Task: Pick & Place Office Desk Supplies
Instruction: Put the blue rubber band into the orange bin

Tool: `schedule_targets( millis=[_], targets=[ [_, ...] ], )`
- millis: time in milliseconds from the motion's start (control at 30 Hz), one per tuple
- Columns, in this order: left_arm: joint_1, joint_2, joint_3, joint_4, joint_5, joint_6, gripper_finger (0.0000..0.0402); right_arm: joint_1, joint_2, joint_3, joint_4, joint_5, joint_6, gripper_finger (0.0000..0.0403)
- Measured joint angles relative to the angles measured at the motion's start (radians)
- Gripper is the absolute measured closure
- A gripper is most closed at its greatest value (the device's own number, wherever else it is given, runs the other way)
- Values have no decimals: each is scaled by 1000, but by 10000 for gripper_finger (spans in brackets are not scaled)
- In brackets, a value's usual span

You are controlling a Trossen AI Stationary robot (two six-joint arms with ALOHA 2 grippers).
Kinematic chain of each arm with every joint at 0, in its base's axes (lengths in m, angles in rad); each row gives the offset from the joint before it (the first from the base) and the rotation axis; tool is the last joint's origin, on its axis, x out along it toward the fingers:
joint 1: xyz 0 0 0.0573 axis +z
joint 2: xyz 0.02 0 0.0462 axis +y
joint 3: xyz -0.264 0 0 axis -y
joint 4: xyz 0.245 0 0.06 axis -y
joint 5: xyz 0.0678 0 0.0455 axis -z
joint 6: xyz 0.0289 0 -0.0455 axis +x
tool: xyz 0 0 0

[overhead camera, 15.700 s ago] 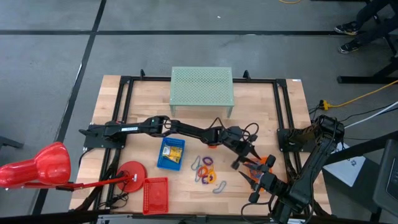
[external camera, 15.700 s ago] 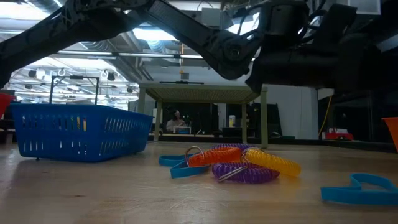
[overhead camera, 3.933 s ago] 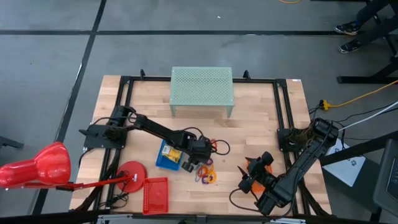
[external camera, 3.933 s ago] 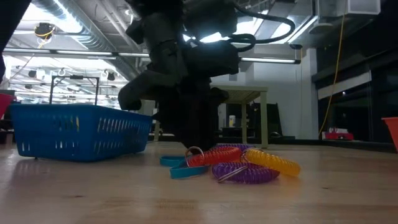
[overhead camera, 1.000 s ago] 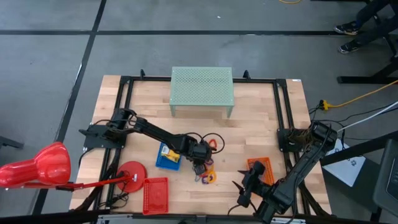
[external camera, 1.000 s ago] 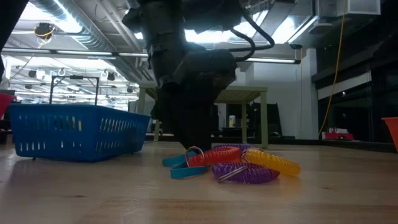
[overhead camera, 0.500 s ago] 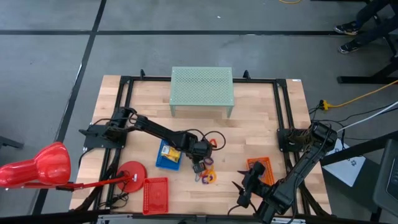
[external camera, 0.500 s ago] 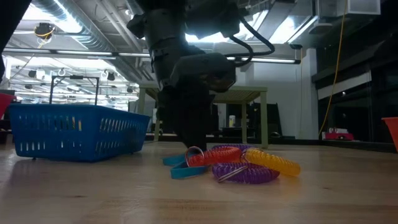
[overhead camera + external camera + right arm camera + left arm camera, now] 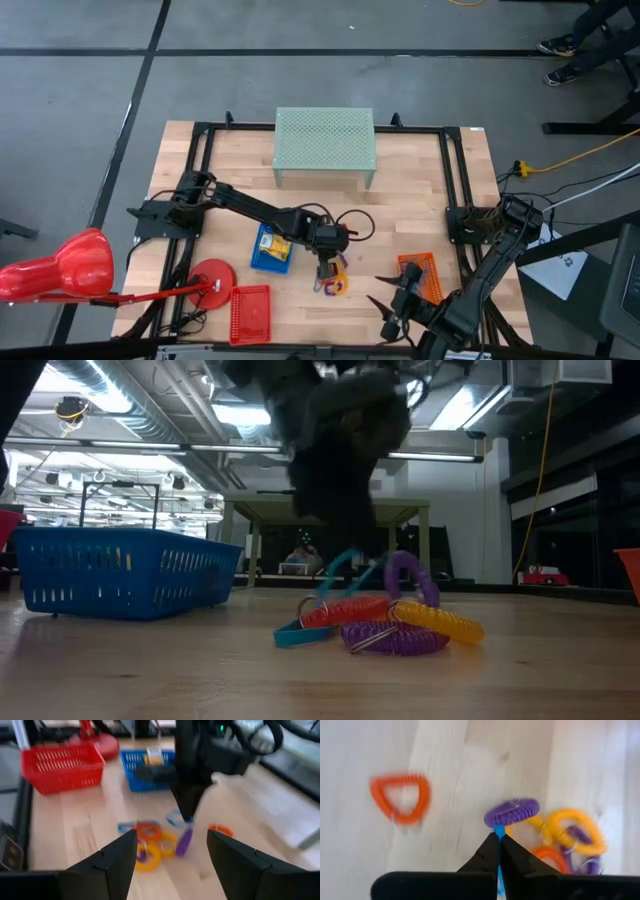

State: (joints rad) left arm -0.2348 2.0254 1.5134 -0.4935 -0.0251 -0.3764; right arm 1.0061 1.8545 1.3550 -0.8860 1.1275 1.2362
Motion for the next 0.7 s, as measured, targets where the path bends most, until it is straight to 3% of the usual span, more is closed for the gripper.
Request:
schedule_targets(
  millis=[367, 567, 700],
  targets=[
    [10, 0, 93, 39, -2, 151, 400, -1, -2, 200, 30, 12, -229, 160],
    [14, 1, 95, 319, 80, 339, 400, -1, -1, 220, 31, -31, -379, 160],
    [27, 8, 95, 461, 120, 461, 400, 65, -2, 220, 32, 204, -362, 160]
  ],
)
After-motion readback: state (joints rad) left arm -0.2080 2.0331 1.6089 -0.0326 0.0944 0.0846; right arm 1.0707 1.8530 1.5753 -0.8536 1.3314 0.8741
